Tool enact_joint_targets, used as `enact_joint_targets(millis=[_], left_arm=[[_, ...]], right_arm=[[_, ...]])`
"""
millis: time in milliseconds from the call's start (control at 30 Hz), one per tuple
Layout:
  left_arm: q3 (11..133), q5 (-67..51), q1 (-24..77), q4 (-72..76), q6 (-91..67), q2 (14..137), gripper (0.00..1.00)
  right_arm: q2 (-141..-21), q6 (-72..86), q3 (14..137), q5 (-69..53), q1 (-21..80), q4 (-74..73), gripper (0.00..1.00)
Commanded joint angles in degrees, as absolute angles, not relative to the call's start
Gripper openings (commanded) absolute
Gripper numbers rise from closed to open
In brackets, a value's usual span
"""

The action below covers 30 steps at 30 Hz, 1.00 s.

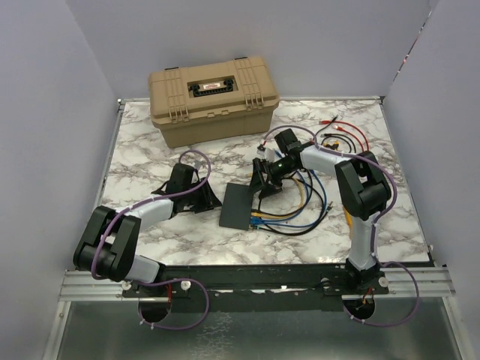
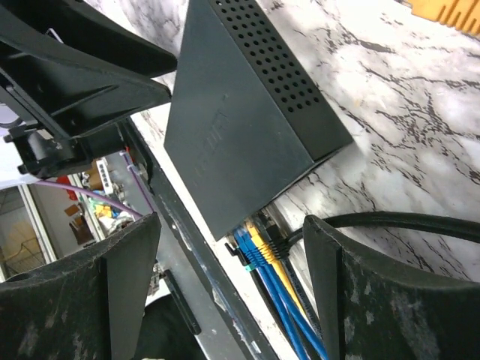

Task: Pull the plug from the switch port
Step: Pull the connector from the switch port.

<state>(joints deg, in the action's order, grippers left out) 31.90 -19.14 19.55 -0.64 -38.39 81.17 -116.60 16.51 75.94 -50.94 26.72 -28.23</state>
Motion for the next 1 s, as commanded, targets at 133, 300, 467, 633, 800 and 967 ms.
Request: enact_joint_targets(millis=[133,300,467,633,800,967], left_arm=[[31.14,-15.93,19.6,-4.93,-37.2,79.39,0.44],[31.96,-15.23,19.6,-7.03,-35.4,78.97,0.49],[31.77,-17.07,19.69,-6.67,-34.92,80.0,0.49],[31.82,-19.22,20.3,-4.76,-35.31,81.17,0.46],[31.56,-19.5,20.95,-3.17,-36.42,82.28,0.42],[31.71,-20.25,22.18,-1.48,-37.62,83.72,0.42]], right_arm=[[-113.63,15.85,77.38,-47.02,27.25,-29.42,0.84],[-109.76,14.57,75.24,-40.86,26.74,-31.06,0.88],[-108.35,12.59,72.77,-40.52,26.61,-32.07,0.87],[-108.85,9.65,69.44,-43.16,26.63,-31.65,0.77],[-110.77,9.07,67.09,-44.28,26.61,-29.7,0.69],[-112.24,12.45,66.63,-47.42,26.62,-25.76,0.68]])
